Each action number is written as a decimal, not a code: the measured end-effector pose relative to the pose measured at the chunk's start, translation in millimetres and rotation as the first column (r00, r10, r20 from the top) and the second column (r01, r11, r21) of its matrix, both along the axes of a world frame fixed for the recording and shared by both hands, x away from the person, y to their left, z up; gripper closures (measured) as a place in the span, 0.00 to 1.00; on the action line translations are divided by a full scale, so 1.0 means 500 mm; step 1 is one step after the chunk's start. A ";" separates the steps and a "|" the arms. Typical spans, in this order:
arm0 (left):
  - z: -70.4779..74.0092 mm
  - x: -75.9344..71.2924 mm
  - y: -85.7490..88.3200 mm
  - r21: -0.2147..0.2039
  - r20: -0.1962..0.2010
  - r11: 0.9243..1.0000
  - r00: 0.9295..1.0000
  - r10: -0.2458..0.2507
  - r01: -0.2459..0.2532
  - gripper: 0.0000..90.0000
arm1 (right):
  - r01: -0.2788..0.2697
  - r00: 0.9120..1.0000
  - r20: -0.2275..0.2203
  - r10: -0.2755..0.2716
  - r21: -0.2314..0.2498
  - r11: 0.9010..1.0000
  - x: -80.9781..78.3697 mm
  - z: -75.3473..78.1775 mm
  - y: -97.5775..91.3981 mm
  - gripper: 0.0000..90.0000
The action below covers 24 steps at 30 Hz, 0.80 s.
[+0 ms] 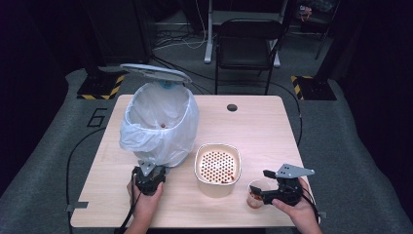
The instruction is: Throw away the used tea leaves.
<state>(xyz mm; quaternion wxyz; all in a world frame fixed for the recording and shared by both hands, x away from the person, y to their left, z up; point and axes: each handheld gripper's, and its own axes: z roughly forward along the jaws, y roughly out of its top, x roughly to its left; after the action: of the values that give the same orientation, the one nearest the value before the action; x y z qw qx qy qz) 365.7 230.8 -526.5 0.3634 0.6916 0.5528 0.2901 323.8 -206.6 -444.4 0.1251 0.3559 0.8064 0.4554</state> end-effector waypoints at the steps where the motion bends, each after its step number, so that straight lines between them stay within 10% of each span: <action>1: 0.000 0.000 0.000 0.000 0.000 1.000 1.000 0.000 0.000 0.57 | 0.000 1.000 0.000 0.000 0.000 1.000 0.000 0.000 0.000 0.21; 24: 0.000 0.000 0.000 -0.005 -0.005 1.000 1.000 0.001 -0.001 0.57 | -0.076 0.997 0.001 0.076 -0.061 0.995 -0.013 -0.073 0.011 0.23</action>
<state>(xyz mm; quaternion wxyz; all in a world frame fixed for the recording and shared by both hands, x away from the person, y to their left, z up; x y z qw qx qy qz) 365.4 230.8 -526.5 0.3635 0.6911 0.5549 0.2872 317.0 -200.9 -480.8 0.1197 0.3202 0.8328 0.4354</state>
